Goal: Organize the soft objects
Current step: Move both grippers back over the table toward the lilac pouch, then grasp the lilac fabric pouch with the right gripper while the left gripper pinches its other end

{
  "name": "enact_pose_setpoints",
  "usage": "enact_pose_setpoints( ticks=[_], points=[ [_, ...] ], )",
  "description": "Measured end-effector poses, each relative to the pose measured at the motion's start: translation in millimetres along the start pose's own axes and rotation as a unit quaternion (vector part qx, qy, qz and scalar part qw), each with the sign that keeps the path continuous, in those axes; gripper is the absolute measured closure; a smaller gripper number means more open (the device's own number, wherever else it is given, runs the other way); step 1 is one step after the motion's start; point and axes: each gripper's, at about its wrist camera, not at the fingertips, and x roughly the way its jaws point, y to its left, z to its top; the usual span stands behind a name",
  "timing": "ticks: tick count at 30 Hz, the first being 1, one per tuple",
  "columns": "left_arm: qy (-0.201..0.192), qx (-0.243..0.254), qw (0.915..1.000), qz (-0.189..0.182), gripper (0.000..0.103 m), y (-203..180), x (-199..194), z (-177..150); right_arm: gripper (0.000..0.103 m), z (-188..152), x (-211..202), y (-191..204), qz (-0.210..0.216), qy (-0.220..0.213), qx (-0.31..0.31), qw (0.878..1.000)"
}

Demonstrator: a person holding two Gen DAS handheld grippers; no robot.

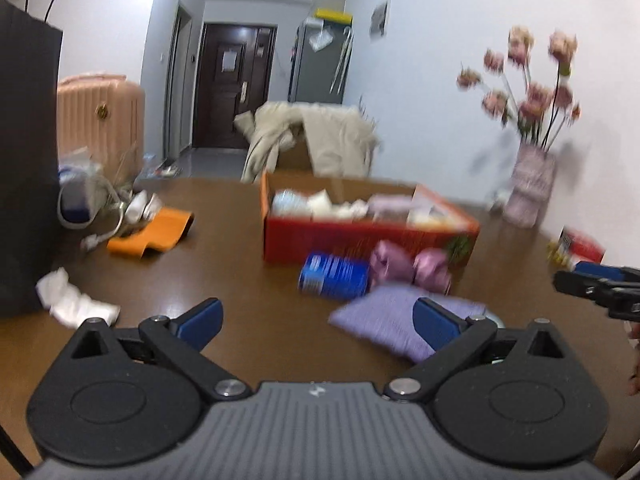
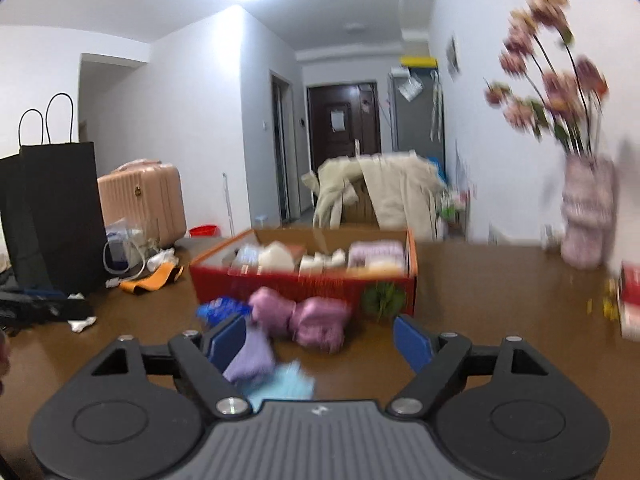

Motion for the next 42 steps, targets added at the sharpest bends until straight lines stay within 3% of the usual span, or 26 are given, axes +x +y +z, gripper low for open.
enact_pose_setpoints(
  ticks=[3, 9, 11, 14, 17, 24, 28, 31, 33, 35, 38, 42],
  points=[
    [0.017, -0.004, 0.9998, -0.014, 0.0, 1, 3, -12, 0.022, -18, -1, 5, 0.006, 0.028, -0.015, 0.999],
    [0.034, -0.002, 0.9987, -0.037, 0.0, -10, 20, -16, 0.024, -23, 5, 11, -0.004, 0.043, -0.016, 0.999],
    [0.038, 0.0, 0.9983, -0.043, 0.0, -13, 28, -17, 0.034, -21, 9, 14, 0.001, 0.043, -0.013, 0.999],
    [0.05, -0.009, 0.998, -0.039, 0.0, -10, 44, -19, 0.042, -19, 16, 19, 0.031, 0.041, 0.016, 0.999],
    [0.058, -0.029, 0.9976, -0.023, 0.0, -4, 63, -19, 0.042, -22, 31, 32, 0.067, 0.059, 0.038, 0.995],
    [0.077, -0.066, 0.9937, -0.048, 0.0, 15, 122, 6, 0.047, -17, 85, 54, 0.013, 0.078, 0.032, 0.996],
    [0.079, -0.117, 0.9855, -0.094, 0.002, 22, 148, 5, 0.051, -24, 101, 61, -0.01, 0.087, 0.006, 0.996],
    [0.079, -0.115, 0.9851, -0.101, 0.015, 17, 152, 1, 0.06, -26, 100, 59, -0.011, 0.083, -0.004, 0.996],
    [0.086, -0.107, 0.9826, -0.125, 0.043, 13, 153, -1, 0.066, -29, 98, 57, -0.009, 0.077, -0.018, 0.997],
    [0.087, -0.093, 0.9809, -0.147, 0.061, 10, 151, -2, 0.074, -29, 96, 55, -0.005, 0.073, -0.029, 0.997],
    [0.086, -0.065, 0.9839, -0.142, 0.086, 3, 146, -4, 0.089, -25, 93, 60, 0.007, 0.067, -0.046, 0.997],
    [0.095, -0.069, 0.9838, -0.136, 0.097, -3, 117, -13, 0.089, -18, 74, 73, 0.025, 0.037, -0.088, 0.995]
  ],
)
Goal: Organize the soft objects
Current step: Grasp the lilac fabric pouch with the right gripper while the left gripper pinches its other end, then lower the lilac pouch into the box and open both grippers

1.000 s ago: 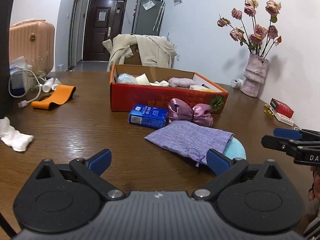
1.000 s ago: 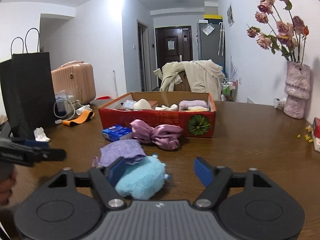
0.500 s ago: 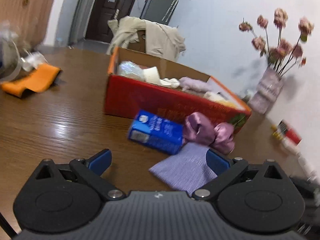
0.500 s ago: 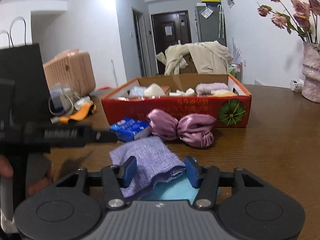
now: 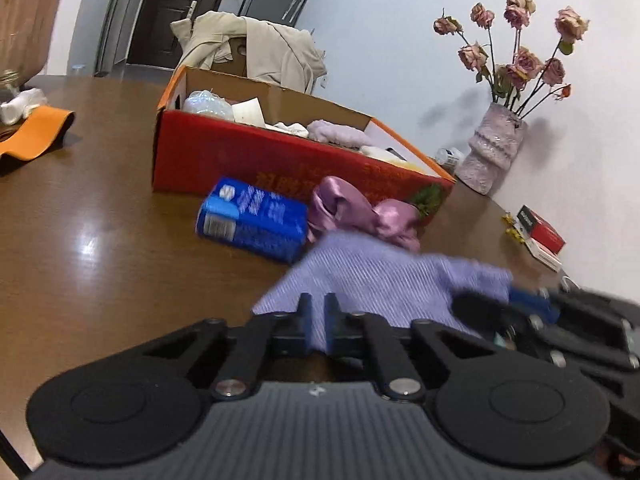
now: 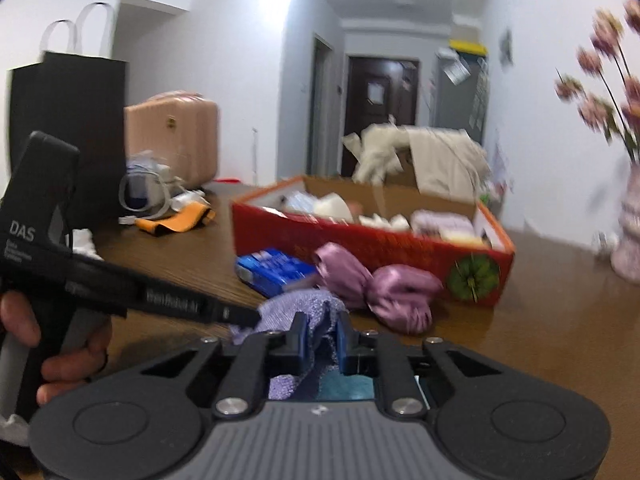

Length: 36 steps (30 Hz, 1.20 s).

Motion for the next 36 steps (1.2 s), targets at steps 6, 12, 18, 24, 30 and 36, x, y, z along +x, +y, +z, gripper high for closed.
enact_pose_setpoints(
  ticks=[6, 12, 18, 24, 30, 36],
  points=[
    [-0.021, -0.02, 0.9991, -0.032, 0.097, -21, -70, -48, 0.089, -7, -24, 12, 0.099, 0.023, -0.016, 0.995],
    [-0.075, 0.055, 0.9955, 0.021, 0.027, -30, -101, -45, 0.091, -27, -25, 3, 0.146, 0.099, -0.006, 0.984],
    [0.001, 0.032, 0.9995, 0.008, 0.029, -26, -66, -55, 0.09, -39, -29, -16, 0.135, 0.107, -0.011, 0.985],
    [-0.018, 0.006, 0.9997, -0.015, 0.04, -16, -77, -57, 0.09, -40, -29, -15, 0.137, 0.105, -0.031, 0.985],
    [-0.014, 0.011, 0.9986, -0.049, 0.089, -22, -77, -55, 0.091, -40, -29, -17, 0.135, 0.101, -0.014, 0.986],
    [-0.09, 0.028, 0.9926, -0.077, 0.092, -34, -96, -20, 0.093, -1, -38, -40, 0.153, 0.039, 0.052, 0.986]
  ],
)
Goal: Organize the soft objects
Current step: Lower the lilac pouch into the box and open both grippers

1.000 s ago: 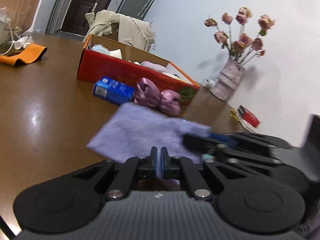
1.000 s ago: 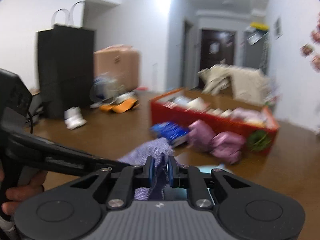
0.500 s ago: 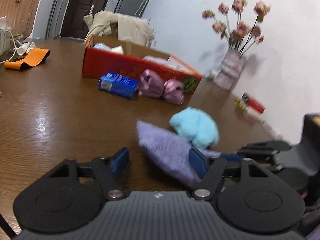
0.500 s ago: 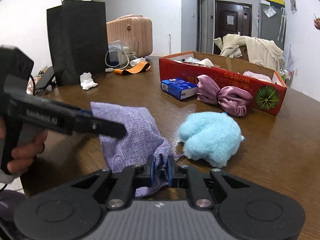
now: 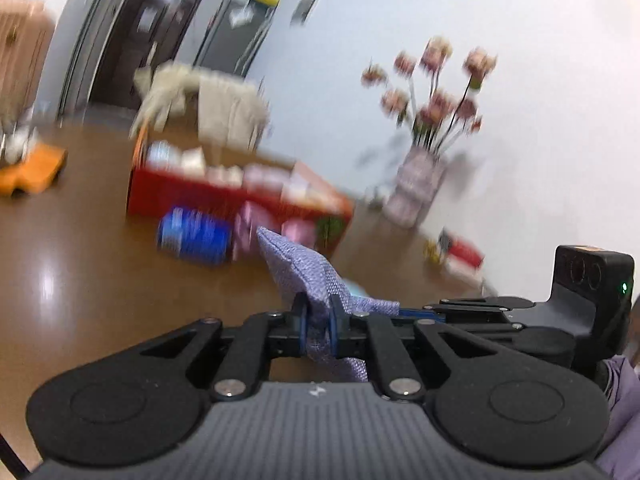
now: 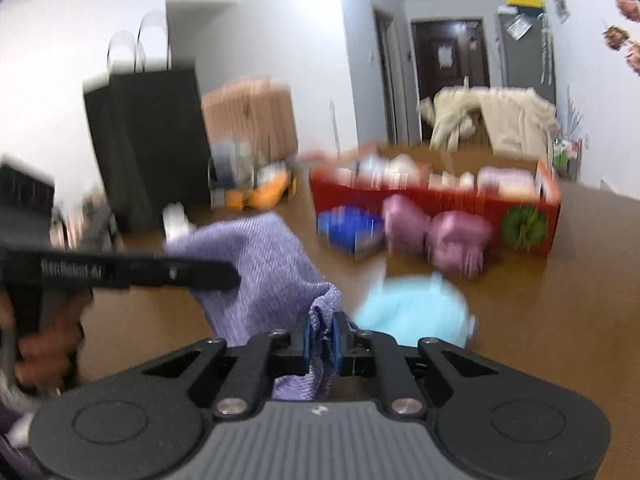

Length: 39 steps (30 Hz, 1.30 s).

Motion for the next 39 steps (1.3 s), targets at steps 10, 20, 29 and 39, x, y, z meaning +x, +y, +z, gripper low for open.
enact_pose_setpoints(
  ticks=[10, 20, 29, 39],
  points=[
    [-0.026, -0.046, 0.9965, 0.064, 0.092, 68, 108, 120, 0.093, 156, 120, -67, -0.018, -0.024, 0.032, 0.999],
    [0.017, -0.028, 0.9792, 0.2, 0.055, 116, 164, 116, 0.091, 151, 264, -106, -0.084, 0.088, 0.047, 0.991],
    [0.007, -0.007, 0.9818, 0.19, 0.05, 104, 149, 127, 0.058, 152, 254, -96, -0.075, 0.108, 0.026, 0.991],
    [-0.018, 0.057, 0.98, 0.19, 0.027, 44, 88, 127, 0.044, 163, 114, -85, -0.105, -0.001, 0.01, 0.994]
  ],
)
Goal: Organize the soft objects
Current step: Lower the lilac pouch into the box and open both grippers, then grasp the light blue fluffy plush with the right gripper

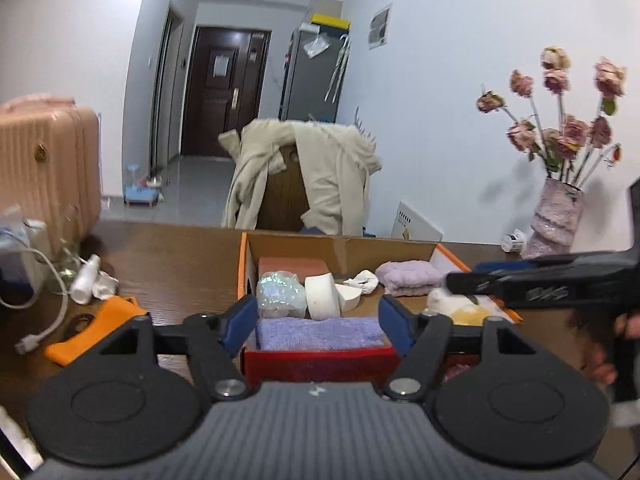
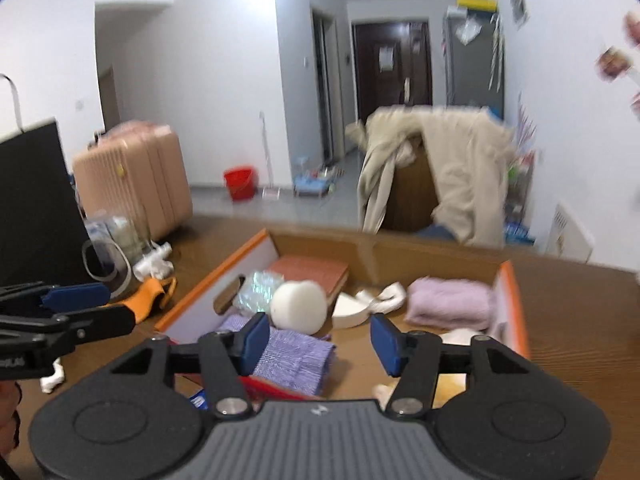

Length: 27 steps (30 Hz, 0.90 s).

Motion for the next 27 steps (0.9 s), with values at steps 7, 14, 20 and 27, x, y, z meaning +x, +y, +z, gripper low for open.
enact_pose_setpoints(
  ticks=[7, 14, 20, 27],
  points=[
    [-0.035, -0.012, 0.9993, 0.004, 0.004, -13, -72, -43, 0.028, -52, -109, -1, -0.021, -0.084, -0.008, 0.996],
    [-0.037, -0.002, 0.9992, 0.013, 0.0, -26, -113, -79, 0.022, -123, -164, 0, -0.05, -0.102, -0.037, 0.993],
    [-0.033, 0.005, 0.9991, 0.025, 0.0, -33, -121, -88, 0.016, -155, -187, -3, -0.047, -0.098, -0.009, 0.994],
    [-0.023, 0.003, 0.9996, 0.016, 0.0, -52, -119, -106, 0.016, -171, -185, 3, -0.049, -0.077, -0.021, 0.996]
  ],
)
